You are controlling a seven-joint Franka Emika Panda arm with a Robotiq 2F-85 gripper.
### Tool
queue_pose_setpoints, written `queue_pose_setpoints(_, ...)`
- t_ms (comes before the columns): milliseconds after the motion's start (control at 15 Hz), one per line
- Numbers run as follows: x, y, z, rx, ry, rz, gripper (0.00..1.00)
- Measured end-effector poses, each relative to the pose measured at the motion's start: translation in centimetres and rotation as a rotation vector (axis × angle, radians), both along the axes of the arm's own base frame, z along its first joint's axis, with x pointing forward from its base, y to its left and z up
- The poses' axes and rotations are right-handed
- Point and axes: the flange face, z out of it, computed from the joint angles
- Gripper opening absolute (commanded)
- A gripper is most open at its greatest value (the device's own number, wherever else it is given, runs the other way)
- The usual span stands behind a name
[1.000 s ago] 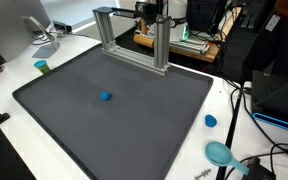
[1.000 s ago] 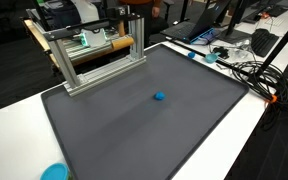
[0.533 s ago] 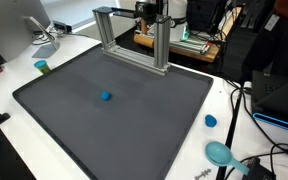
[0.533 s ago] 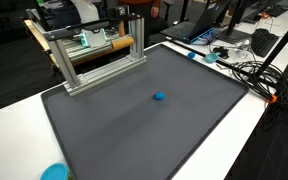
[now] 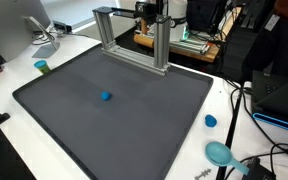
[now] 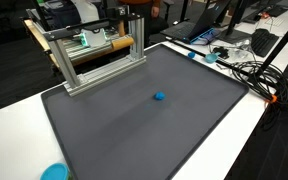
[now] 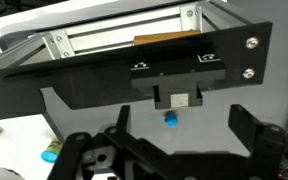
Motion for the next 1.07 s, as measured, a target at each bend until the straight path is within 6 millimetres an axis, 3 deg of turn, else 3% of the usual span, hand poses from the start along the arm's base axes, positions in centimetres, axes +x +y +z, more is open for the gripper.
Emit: queue_pose_setpoints(1067, 1.1, -0.1, -1.9, -0.006, 0.019, 0.008, 1.0)
